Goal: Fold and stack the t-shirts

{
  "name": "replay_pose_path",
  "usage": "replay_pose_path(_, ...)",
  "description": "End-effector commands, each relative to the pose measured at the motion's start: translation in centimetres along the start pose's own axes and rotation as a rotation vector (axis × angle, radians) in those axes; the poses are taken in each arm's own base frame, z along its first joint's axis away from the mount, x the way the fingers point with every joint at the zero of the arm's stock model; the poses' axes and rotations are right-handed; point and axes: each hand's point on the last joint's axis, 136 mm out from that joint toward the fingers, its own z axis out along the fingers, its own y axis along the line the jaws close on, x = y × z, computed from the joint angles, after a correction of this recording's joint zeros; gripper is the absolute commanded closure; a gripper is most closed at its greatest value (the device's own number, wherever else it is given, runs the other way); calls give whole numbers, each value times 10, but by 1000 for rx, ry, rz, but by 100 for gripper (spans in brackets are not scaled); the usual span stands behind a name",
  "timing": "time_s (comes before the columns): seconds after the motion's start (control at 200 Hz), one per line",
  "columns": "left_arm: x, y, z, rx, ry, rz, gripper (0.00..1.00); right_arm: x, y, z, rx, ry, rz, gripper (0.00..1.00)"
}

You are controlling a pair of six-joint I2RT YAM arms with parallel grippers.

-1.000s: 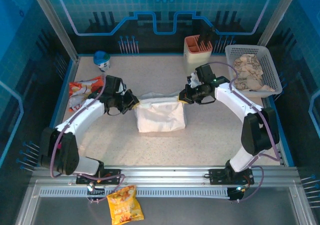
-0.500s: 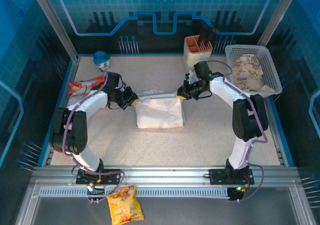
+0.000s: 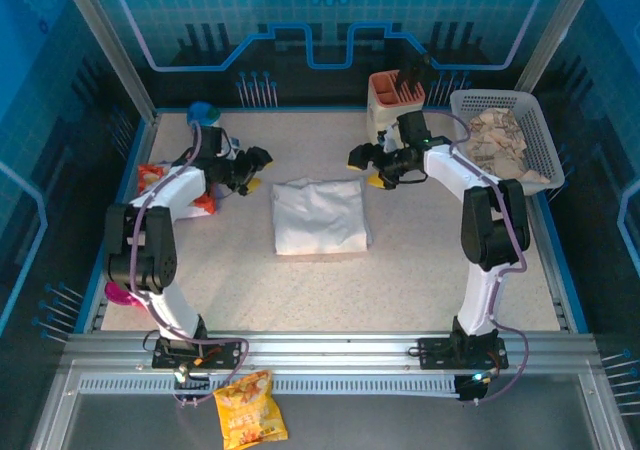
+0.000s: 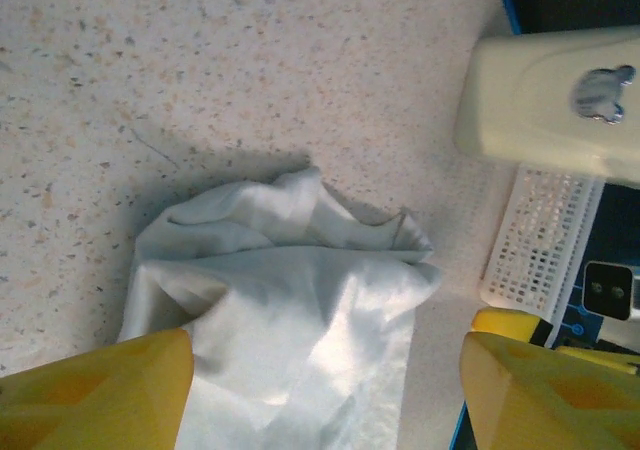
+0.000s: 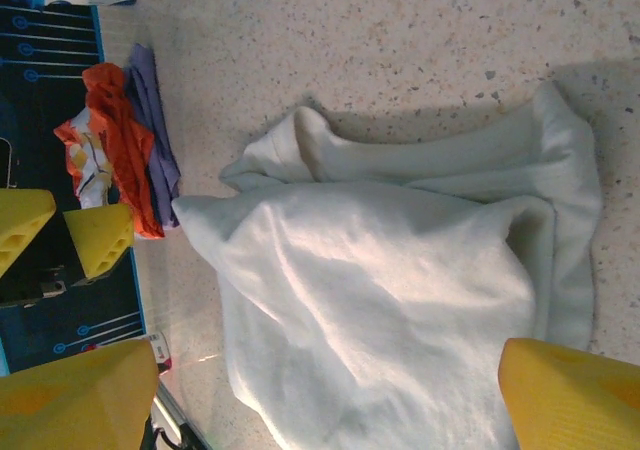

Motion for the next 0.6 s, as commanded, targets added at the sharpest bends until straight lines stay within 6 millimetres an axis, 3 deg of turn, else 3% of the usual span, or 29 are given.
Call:
replay_pose_path(0.0,28,-30,-23,83,31,69,33,16,28,-20,-68,-2,-48,13)
replay_pose_path(0.135,76,-39,-15,97,64,84,35,50,44,-22,-78,14,-35,13)
replay_pose_path(0.22,92,-40,-3,118,69,59,38,73,51,-19,-78,22,-15,13)
replay_pose_path(0.44,87,-34,40,137,87,2,42,121,63,1,-130,36,25,12)
replay_pose_path(0.595,76,-21,78,143,103,-55,44,138,52,26,-129,39,38,12)
